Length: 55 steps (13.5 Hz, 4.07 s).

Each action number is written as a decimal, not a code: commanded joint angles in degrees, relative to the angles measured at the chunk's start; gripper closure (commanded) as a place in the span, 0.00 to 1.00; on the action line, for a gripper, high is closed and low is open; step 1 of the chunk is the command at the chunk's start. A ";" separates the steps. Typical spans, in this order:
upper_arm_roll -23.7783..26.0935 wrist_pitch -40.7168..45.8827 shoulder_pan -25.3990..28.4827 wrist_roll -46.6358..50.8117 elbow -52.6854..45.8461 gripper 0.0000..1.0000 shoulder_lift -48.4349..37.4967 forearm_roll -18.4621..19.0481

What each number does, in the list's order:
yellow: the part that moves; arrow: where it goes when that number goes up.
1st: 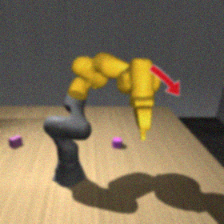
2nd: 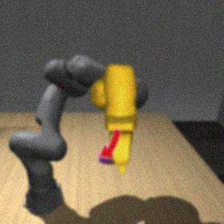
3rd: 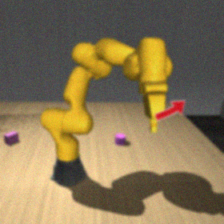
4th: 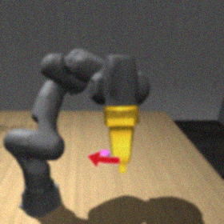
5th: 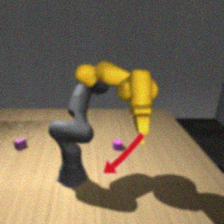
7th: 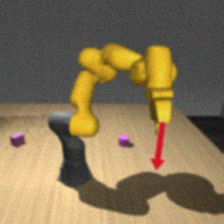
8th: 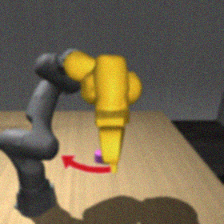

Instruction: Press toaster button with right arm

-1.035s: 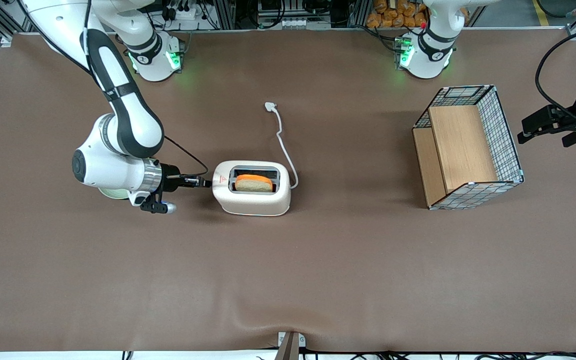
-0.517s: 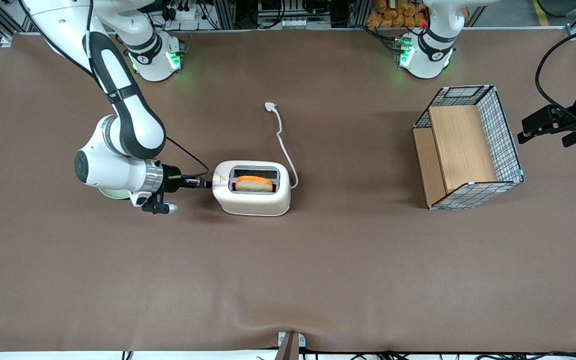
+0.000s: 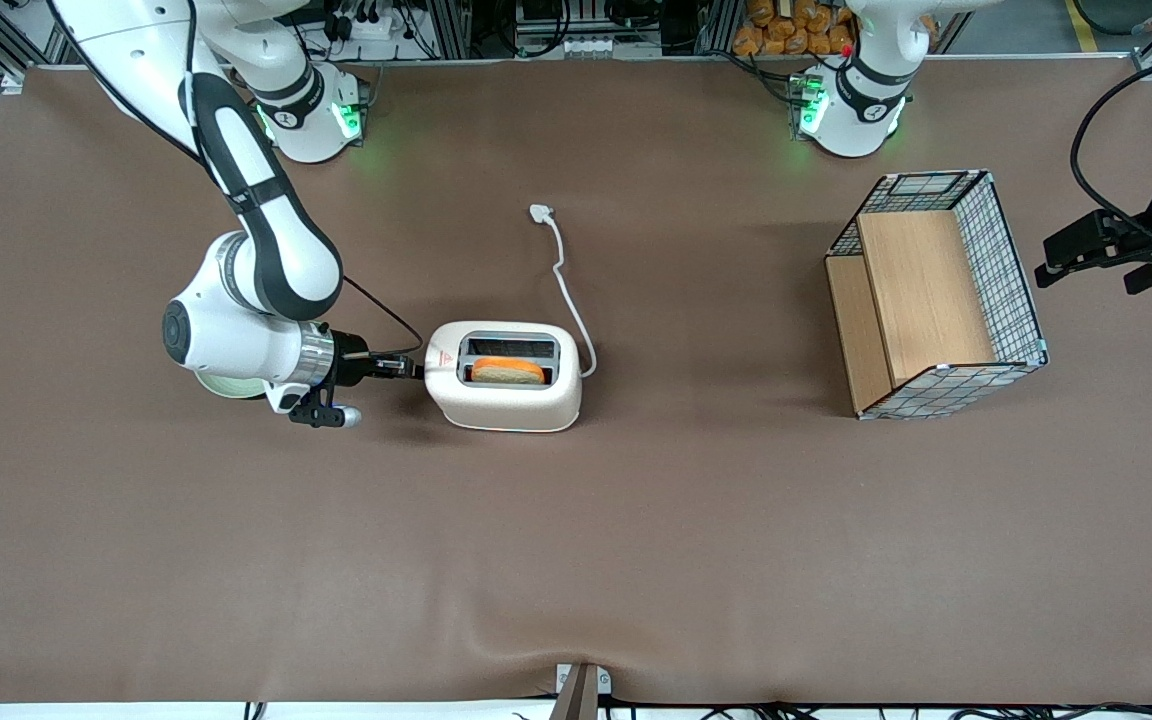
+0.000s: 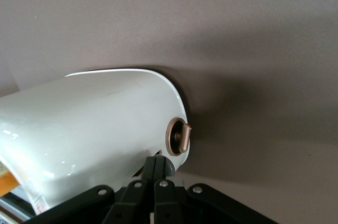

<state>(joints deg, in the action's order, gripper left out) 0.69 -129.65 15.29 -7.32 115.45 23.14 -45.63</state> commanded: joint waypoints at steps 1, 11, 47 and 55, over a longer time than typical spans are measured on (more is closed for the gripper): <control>-0.34 -3.67 1.41 -4.01 1.09 1.00 1.73 -2.89; -0.34 -5.88 2.63 -6.56 1.27 1.00 3.67 -5.34; -0.52 -2.28 1.93 -5.69 -0.14 1.00 3.41 -5.61; -0.96 2.29 0.71 -4.55 -1.72 1.00 2.36 -5.35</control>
<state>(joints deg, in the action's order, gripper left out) -0.10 -128.57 15.49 -11.68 115.25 23.94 -49.23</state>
